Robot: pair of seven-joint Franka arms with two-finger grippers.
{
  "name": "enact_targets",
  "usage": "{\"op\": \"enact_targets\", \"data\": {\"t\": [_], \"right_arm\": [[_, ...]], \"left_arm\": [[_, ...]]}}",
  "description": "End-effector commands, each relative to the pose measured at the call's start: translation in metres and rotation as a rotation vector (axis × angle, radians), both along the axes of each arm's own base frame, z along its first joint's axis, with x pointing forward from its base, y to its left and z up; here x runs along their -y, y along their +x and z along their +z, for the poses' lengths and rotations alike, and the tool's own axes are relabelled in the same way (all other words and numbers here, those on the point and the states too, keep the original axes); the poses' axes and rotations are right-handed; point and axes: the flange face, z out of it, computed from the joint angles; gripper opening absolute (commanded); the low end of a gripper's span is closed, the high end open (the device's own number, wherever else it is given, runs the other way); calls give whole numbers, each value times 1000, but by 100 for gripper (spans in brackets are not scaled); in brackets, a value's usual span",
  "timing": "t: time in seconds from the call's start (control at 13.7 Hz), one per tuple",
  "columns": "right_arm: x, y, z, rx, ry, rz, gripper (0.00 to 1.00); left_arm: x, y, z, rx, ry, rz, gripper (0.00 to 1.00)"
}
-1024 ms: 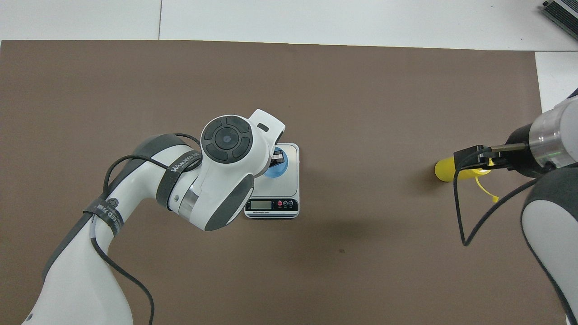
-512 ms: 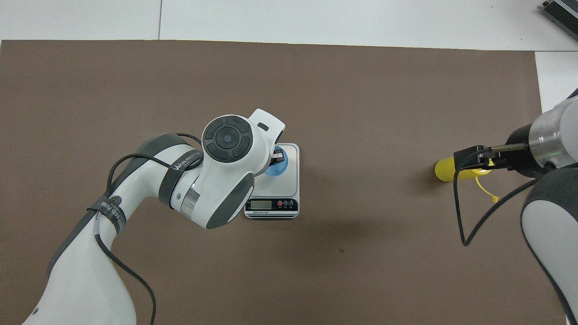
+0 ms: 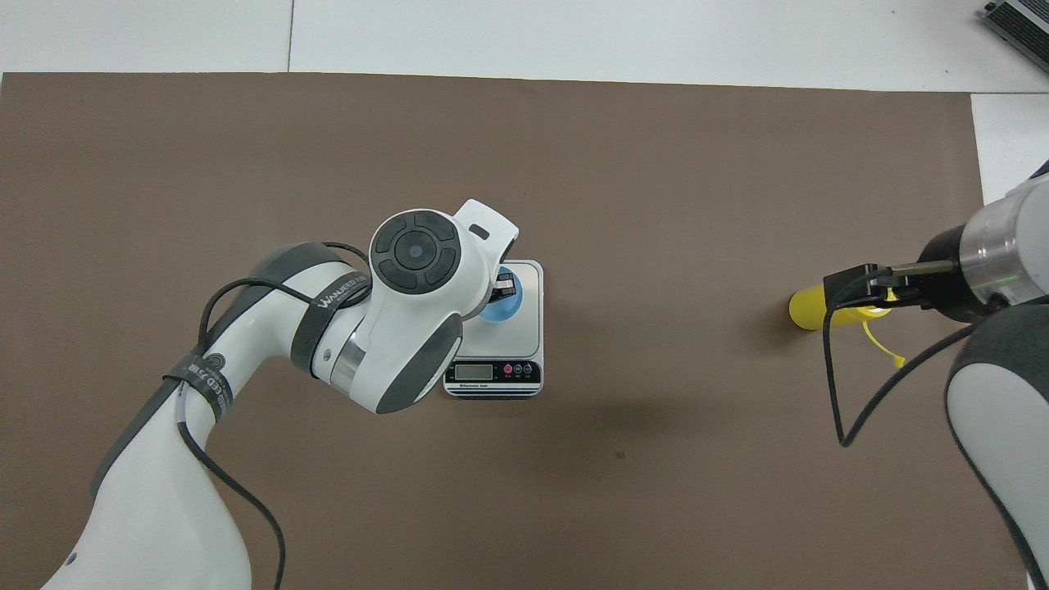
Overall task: Pour seasoning into cup on scale with both arms
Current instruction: 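Carry the blue cup with the left gripper onto the scale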
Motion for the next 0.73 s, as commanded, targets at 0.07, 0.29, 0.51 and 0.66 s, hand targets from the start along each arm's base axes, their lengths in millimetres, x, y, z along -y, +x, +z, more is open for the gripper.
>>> {"op": "enact_targets", "data": {"t": [0.07,0.29,0.51,0.66], "right_arm": [[4,-7,1,1,0,-18,100],[6,-7,1,2,0,-21,100],[11,-6,1,0,0,-27,100],[25,-5,0,-2,1,-22,100]], "left_arm": [[-4,5,-3,22,12,-32,21],[-5,6,1,35,36,-63,100],[-16,9,27,43,64,-63,100],[-45,17,62,68,68,-78,100]]}}
